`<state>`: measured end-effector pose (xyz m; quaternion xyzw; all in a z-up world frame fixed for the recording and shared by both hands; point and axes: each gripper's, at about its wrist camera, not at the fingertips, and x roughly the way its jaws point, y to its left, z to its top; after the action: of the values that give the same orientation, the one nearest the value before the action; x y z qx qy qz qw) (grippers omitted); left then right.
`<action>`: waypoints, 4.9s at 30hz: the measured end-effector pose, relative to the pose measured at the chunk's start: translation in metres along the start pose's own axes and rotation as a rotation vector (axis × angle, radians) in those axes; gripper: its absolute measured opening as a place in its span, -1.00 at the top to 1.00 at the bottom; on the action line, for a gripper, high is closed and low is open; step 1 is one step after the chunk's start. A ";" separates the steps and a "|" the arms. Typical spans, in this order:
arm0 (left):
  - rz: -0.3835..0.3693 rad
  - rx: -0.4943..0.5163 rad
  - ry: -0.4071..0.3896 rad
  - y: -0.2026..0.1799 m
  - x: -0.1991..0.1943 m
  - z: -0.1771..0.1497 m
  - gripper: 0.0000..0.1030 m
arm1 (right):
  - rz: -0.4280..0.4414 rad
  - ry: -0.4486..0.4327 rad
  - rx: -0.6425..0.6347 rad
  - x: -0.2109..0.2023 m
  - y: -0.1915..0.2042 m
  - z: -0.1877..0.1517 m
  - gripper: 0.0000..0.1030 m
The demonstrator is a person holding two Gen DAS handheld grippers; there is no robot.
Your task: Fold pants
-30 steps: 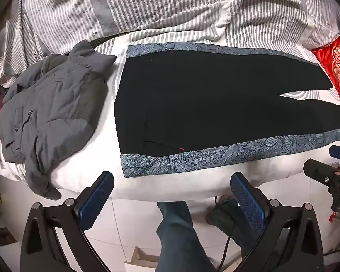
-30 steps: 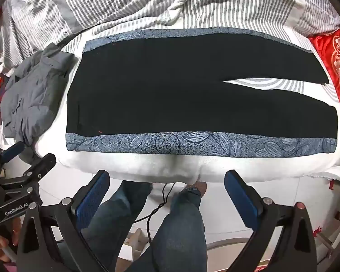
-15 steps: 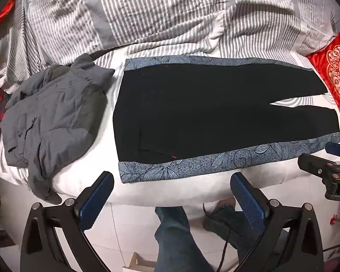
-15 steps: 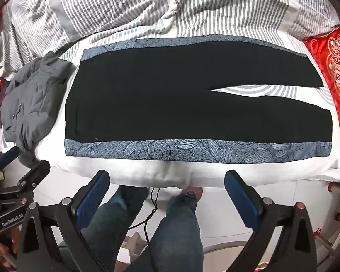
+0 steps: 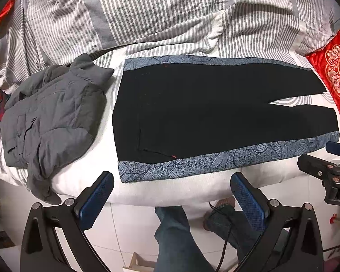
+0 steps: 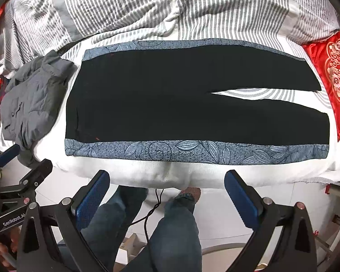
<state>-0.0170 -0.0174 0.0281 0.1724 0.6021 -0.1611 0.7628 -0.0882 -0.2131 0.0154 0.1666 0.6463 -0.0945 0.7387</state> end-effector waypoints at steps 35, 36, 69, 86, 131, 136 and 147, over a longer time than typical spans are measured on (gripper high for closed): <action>-0.014 -0.050 0.011 0.010 0.006 0.001 -1.00 | -0.014 0.027 0.022 0.006 -0.005 0.002 -0.97; -0.013 -0.051 0.011 0.010 0.006 0.001 -1.00 | -0.014 0.027 0.022 0.006 -0.005 0.002 -0.97; -0.030 -0.106 0.027 0.011 0.013 0.001 -1.00 | 0.017 0.051 0.038 0.019 -0.012 0.000 -0.97; -0.090 -0.475 0.128 0.036 0.078 -0.050 -1.00 | 0.285 0.209 0.082 0.080 -0.042 -0.032 -0.97; -0.529 -0.819 0.102 0.093 0.211 -0.047 -0.77 | 1.040 0.076 0.621 0.225 -0.017 -0.012 0.71; -0.455 -0.802 0.079 0.099 0.206 -0.038 0.36 | 0.964 0.112 0.686 0.241 -0.024 -0.016 0.81; -0.473 -0.621 -0.018 0.100 0.158 0.000 0.58 | 0.845 -0.008 0.459 0.166 -0.012 0.036 0.92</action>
<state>0.0635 0.0651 -0.1194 -0.2115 0.6387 -0.1440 0.7257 -0.0352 -0.2245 -0.1459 0.5732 0.4814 0.0732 0.6591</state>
